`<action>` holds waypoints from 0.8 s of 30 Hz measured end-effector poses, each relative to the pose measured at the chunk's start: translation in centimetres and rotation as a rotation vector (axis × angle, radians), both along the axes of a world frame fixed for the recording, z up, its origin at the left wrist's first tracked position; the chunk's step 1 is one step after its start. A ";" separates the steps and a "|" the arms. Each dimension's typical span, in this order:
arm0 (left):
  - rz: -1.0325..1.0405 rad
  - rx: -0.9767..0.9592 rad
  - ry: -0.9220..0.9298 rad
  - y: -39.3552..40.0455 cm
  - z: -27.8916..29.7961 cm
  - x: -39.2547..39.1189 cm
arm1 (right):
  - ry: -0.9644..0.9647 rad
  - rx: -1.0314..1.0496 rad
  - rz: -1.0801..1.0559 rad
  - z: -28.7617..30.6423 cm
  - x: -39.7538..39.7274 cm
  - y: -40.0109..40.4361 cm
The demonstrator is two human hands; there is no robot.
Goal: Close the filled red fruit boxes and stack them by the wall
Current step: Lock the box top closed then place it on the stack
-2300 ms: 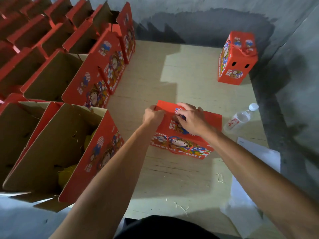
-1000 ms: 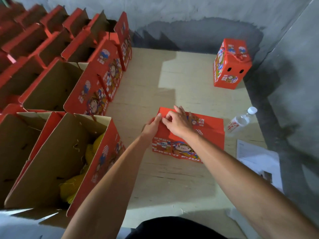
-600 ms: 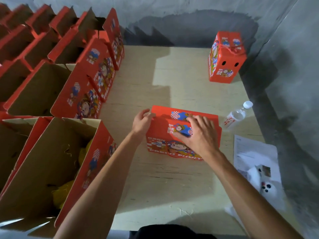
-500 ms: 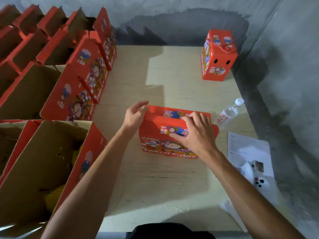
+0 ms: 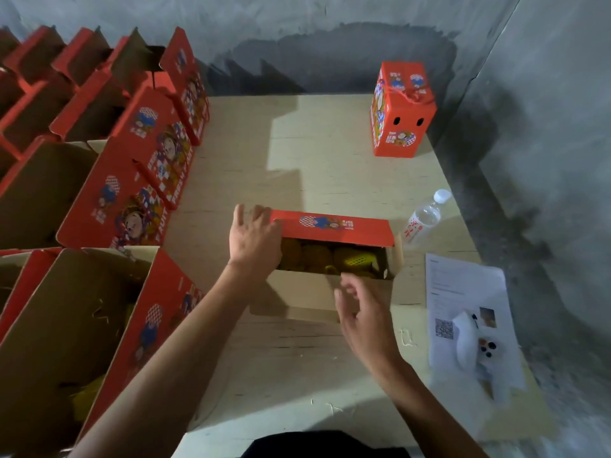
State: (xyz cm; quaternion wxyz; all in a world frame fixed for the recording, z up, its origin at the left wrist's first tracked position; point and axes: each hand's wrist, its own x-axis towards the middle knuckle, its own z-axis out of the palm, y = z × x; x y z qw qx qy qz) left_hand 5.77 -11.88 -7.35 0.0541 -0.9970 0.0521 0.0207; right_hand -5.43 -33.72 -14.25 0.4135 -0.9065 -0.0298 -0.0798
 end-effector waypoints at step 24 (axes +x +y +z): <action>-0.052 -0.398 0.131 1.1 -3.7 4.3 | 0.179 -0.632 0.237 4.3 15.0 -7.2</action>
